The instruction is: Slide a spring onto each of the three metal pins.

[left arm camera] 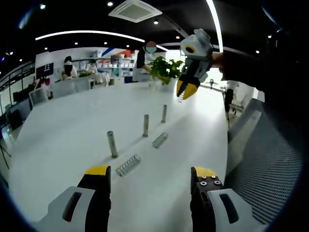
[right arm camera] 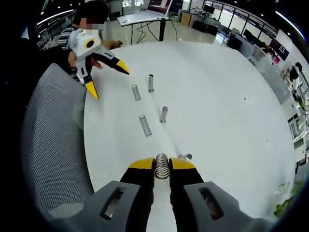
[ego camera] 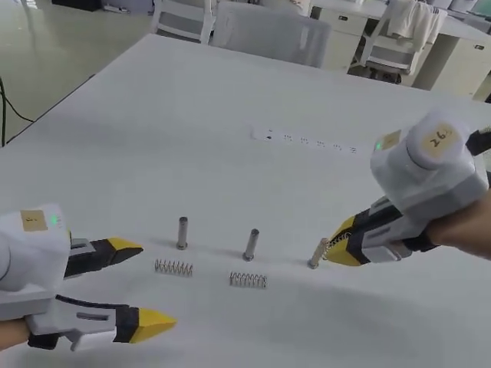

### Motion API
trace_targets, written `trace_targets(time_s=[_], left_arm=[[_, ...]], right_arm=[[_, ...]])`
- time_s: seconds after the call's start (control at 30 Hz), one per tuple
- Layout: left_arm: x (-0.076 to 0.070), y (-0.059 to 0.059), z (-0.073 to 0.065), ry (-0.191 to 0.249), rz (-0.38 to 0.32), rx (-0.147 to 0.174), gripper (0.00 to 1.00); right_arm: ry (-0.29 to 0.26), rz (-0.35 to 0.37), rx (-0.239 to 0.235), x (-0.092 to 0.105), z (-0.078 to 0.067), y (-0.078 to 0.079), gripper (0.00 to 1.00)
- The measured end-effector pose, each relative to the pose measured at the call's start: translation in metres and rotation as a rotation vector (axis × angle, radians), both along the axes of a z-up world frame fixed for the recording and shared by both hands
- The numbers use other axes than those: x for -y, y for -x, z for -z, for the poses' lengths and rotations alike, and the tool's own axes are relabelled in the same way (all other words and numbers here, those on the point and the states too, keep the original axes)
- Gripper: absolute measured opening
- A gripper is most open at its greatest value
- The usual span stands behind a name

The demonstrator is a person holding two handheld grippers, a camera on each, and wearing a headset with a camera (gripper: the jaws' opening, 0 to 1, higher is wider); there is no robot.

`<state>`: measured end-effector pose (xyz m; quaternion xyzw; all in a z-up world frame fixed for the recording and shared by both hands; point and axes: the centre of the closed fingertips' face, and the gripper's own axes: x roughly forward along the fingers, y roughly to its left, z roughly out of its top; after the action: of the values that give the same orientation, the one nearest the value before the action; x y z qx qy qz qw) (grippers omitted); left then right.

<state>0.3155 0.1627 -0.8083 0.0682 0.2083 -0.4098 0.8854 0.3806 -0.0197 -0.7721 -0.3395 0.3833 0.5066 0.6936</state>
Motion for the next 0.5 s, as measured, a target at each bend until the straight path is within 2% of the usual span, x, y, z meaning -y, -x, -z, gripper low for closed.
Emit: trace_targets(time_s=[0.13, 0.23, 0.33, 0.5], left_arm=[[0.0, 0.0, 0.002, -0.006, 0.002, -0.003, 0.62], [0.0, 0.0, 0.002, -0.005, 0.0, -0.003, 0.62], [-0.001, 0.0, 0.002, -0.005, -0.005, -0.002, 0.62], [-0.004, 0.0, 0.002, -0.007, -0.009, -0.001, 0.62]], right_arm=[[0.021, 0.001, -0.005, 0.003, 0.003, -0.008, 0.09], [0.077, -0.011, 0.012, 0.008, 0.006, -0.015, 0.09], [0.074, -0.004, 0.004, 0.007, 0.006, -0.022, 0.09], [0.1, -0.005, 0.001, 0.007, 0.011, -0.031, 0.09]])
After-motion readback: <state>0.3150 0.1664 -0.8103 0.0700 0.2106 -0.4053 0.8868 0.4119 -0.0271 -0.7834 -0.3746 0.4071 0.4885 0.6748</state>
